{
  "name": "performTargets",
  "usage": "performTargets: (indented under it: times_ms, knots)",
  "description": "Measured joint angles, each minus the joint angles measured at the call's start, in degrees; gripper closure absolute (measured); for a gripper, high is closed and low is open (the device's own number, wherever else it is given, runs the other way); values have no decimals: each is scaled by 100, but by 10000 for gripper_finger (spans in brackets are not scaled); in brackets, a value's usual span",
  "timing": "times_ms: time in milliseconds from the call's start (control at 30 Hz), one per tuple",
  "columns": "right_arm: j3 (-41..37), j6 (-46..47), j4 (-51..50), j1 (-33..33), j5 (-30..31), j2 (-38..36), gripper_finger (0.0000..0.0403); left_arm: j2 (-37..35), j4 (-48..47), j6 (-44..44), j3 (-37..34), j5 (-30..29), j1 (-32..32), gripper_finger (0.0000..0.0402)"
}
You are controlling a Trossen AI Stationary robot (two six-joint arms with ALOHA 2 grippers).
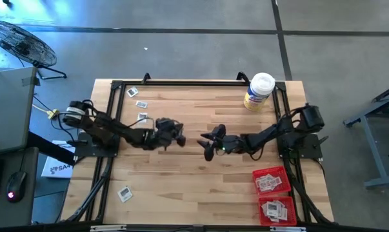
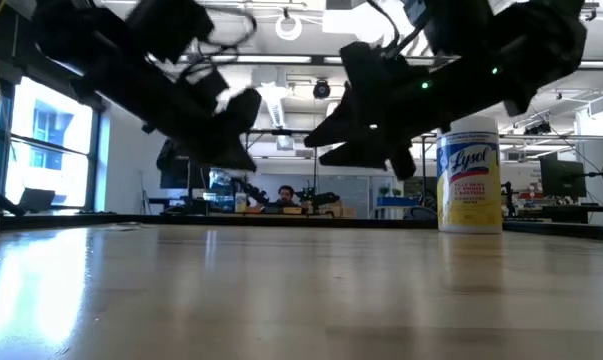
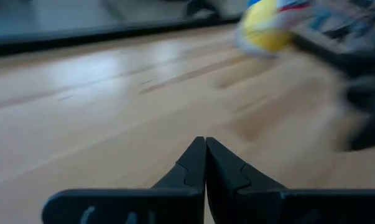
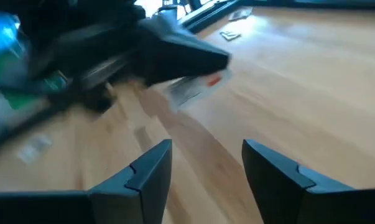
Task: Pick & Place First Aid Supplies
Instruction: Put the white ointment pack into the top red bin
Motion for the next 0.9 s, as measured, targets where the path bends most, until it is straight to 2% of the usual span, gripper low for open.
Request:
performTargets:
  times_ms: [133,267,467,633,900]
  knots:
    - [0,1262,648,-269,-555,216,215,0,889,516,4,-42,-342,401]
    - [4,1759,943,-449,-824,248,223,2,1278,658,7,-34,-470,401]
    - [4,1899,1484,-507,-1088,250,239,2,1562,641,7,57,-453,401]
    - [60,1976,1507,-507,-1086,250,252,2,2012,928,11,139,-455,401]
    - [305,1637,1503,-507,-1132,250,274,2,2089,1028,11,140,-455,401]
